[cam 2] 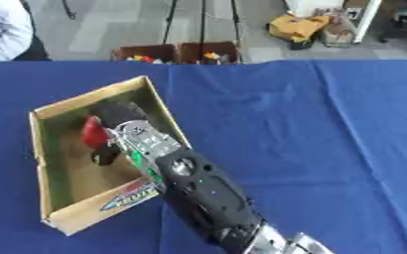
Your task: Pick up objects on the table and place them in the box.
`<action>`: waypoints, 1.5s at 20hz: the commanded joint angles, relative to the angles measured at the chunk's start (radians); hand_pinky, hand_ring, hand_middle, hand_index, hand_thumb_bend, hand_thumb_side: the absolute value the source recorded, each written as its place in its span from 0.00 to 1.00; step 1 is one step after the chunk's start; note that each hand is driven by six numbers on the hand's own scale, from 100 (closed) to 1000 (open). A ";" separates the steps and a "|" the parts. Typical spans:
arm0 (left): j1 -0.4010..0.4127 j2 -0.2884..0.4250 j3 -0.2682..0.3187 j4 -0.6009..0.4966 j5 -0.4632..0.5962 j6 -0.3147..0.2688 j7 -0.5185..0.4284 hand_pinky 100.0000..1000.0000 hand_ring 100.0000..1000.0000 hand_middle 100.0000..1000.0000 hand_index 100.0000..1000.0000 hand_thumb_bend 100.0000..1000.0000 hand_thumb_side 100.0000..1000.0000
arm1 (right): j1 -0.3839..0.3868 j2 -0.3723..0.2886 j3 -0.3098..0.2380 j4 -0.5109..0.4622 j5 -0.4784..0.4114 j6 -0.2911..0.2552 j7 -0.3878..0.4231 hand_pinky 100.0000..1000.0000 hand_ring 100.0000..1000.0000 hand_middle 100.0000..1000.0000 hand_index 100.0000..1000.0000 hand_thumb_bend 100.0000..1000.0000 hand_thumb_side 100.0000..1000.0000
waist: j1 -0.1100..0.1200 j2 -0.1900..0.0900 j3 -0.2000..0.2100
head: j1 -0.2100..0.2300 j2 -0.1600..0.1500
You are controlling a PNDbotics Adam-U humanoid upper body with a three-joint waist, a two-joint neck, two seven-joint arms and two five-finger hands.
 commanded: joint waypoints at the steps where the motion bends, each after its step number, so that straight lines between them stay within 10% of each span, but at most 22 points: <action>1: -0.015 0.016 0.003 -0.015 0.002 -0.001 0.000 0.65 0.89 0.84 0.89 0.00 1.00 | -0.020 -0.012 -0.012 -0.051 0.009 -0.001 0.003 0.70 0.77 0.82 0.96 0.49 0.24 | -0.009 -0.007 -0.001 | 0.001 -0.007; 10: -0.014 0.020 0.007 -0.015 -0.001 -0.002 0.004 0.65 0.89 0.84 0.89 0.00 1.00 | -0.046 -0.100 -0.043 -0.308 -0.056 0.021 -0.008 0.71 0.78 0.82 0.96 0.47 0.29 | -0.012 -0.010 -0.023 | 0.018 -0.006; 21: -0.007 0.026 0.015 -0.015 -0.008 -0.003 0.014 0.65 0.89 0.84 0.89 0.00 1.00 | 0.006 -0.298 -0.172 -0.743 -0.347 0.127 -0.045 0.68 0.73 0.75 0.93 0.41 0.25 | 0.000 -0.011 -0.053 | 0.060 -0.001; 30: 0.002 0.028 0.024 -0.015 -0.014 -0.003 0.026 0.65 0.89 0.84 0.89 0.00 1.00 | 0.139 -0.438 -0.317 -0.966 -0.628 0.090 -0.400 0.64 0.73 0.73 0.88 0.28 0.35 | 0.016 -0.007 -0.081 | 0.101 0.005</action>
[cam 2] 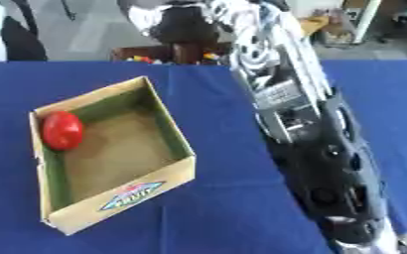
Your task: Pick up objects on the table and place them in the box.
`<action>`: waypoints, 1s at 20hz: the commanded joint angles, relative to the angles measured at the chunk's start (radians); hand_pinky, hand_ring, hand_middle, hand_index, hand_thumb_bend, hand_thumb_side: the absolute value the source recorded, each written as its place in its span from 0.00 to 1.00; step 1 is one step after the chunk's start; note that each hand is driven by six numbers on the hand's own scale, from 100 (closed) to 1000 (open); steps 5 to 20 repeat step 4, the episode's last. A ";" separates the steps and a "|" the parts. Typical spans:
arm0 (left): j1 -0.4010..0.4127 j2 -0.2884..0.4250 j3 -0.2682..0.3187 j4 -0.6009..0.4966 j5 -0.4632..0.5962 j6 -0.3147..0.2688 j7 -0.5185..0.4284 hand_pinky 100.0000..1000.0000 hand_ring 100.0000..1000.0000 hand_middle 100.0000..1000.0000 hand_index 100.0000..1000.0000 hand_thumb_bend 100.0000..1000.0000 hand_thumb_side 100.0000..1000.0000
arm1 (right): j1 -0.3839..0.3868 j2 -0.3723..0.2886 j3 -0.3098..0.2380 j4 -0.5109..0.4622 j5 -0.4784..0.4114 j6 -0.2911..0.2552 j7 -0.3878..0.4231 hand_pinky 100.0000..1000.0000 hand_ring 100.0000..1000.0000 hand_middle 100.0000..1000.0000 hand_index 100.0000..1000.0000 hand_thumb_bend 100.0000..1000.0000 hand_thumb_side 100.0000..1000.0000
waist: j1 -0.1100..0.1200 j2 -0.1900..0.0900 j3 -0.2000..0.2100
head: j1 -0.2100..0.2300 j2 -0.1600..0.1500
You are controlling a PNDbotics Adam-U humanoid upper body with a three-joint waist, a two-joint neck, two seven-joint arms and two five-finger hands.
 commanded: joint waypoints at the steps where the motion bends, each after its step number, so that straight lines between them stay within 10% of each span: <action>1: -0.006 0.027 0.016 -0.015 -0.006 0.000 0.007 0.65 0.89 0.84 0.89 0.00 1.00 | 0.013 -0.063 -0.054 -0.037 -0.083 -0.051 -0.148 0.65 0.73 0.74 0.88 0.25 0.39 | 0.019 -0.006 -0.004 | 0.017 0.005; 4: -0.003 0.029 0.019 -0.015 -0.008 0.000 0.010 0.65 0.89 0.84 0.89 0.00 1.00 | 0.049 -0.104 -0.091 -0.038 -0.127 -0.101 -0.270 0.65 0.73 0.74 0.89 0.23 0.43 | 0.025 -0.005 -0.011 | 0.026 0.007; 20: -0.003 0.029 0.019 -0.015 -0.008 0.000 0.010 0.65 0.89 0.84 0.89 0.00 1.00 | 0.049 -0.104 -0.091 -0.038 -0.127 -0.101 -0.270 0.65 0.73 0.74 0.89 0.23 0.43 | 0.025 -0.005 -0.011 | 0.026 0.007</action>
